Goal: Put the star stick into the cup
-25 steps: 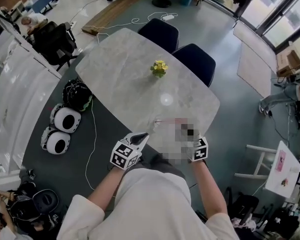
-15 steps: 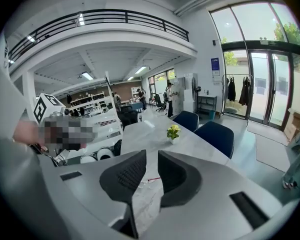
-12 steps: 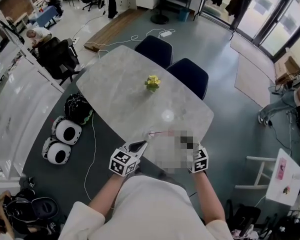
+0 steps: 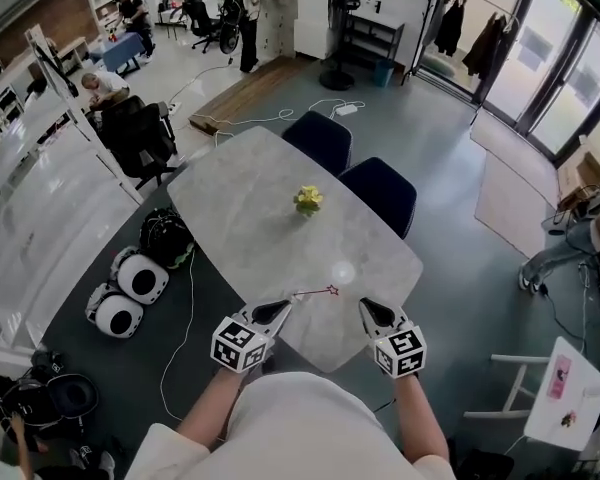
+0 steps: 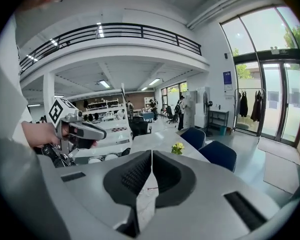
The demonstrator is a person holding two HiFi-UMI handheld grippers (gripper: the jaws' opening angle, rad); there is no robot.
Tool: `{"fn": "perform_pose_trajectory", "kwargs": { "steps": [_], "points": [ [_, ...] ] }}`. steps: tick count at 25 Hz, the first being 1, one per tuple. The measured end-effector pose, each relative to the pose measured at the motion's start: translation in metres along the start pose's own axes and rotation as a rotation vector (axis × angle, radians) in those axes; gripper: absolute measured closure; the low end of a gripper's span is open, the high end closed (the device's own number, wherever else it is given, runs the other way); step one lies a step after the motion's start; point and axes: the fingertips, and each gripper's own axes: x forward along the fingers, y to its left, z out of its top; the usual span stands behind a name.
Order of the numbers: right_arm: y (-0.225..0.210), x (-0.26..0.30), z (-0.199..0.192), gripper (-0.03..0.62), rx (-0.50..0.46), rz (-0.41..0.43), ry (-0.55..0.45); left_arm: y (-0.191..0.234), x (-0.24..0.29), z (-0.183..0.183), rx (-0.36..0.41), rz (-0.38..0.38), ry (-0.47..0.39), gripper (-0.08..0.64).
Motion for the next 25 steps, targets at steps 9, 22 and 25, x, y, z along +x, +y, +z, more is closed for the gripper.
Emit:
{"fn": "perform_pose_trajectory", "kwargs": {
  "steps": [9,22,25],
  "points": [
    [0.000,-0.044,0.047,0.584,-0.083,-0.011,-0.167,-0.009,-0.029,0.044,0.055,0.083,-0.132,0.532],
    [-0.005,-0.052,0.060,0.586,-0.064,-0.010,-0.225,-0.005,-0.034,0.065,0.101,0.093,-0.168,0.532],
    [-0.008,-0.059,0.061,0.586,-0.058,-0.016,-0.222,-0.011,-0.033,0.065,0.095,0.090,-0.165,0.532]
  ]
}}
